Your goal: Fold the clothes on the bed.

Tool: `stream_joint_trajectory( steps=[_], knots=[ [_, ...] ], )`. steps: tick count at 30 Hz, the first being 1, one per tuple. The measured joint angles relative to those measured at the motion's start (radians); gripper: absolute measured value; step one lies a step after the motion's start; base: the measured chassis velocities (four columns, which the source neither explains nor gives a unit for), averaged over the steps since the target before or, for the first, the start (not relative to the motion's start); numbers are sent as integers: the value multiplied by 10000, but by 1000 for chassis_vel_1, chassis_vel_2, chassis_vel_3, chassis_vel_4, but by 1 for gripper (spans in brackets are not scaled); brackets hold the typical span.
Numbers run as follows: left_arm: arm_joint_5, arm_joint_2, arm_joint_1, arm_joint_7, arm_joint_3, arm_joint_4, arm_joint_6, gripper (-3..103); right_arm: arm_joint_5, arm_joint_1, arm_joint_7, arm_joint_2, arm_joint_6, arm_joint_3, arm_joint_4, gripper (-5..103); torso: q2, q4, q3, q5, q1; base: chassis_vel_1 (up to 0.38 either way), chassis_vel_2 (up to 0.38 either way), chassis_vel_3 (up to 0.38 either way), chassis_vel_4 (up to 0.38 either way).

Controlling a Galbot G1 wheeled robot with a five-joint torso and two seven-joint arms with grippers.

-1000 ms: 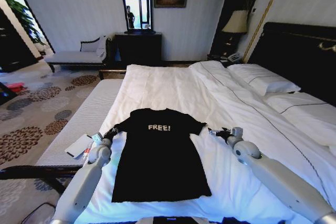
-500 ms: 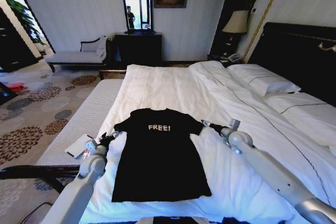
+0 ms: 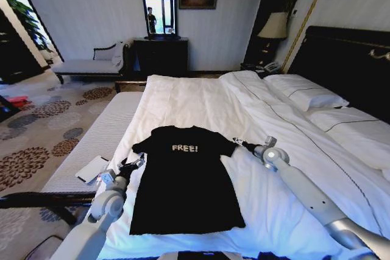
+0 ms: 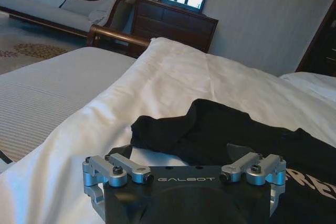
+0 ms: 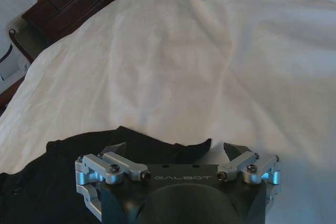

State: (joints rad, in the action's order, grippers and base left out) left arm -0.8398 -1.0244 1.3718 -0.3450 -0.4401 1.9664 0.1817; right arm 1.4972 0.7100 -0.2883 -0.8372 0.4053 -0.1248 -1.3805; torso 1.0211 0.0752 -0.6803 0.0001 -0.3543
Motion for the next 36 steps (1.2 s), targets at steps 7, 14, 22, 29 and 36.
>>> stream_joint_trajectory(
  steps=[7,14,22,29,36],
  knots=[
    [37,12,50,-46,-11,30,11,100,17,-188,-53,-176,68,117,130,100,0,1,0,-1,0,0,0,0,0],
    [26,27,64,-83,3,42,18,100,-241,-265,20,-395,96,203,632,100,0,4,0,-1,0,0,0,0,0],
    [23,101,164,-111,48,115,26,100,-320,-595,114,-671,142,320,1206,100,0,1,-1,-1,0,0,0,0,0],
    [29,77,142,-115,105,85,32,100,-301,-641,92,-697,169,353,1201,93,0,3,0,-1,0,0,0,0,0],
    [30,30,58,-146,119,38,33,100,-397,-621,75,-706,124,401,1242,65,0,3,0,-1,0,0,0,0,0]
  ],
)
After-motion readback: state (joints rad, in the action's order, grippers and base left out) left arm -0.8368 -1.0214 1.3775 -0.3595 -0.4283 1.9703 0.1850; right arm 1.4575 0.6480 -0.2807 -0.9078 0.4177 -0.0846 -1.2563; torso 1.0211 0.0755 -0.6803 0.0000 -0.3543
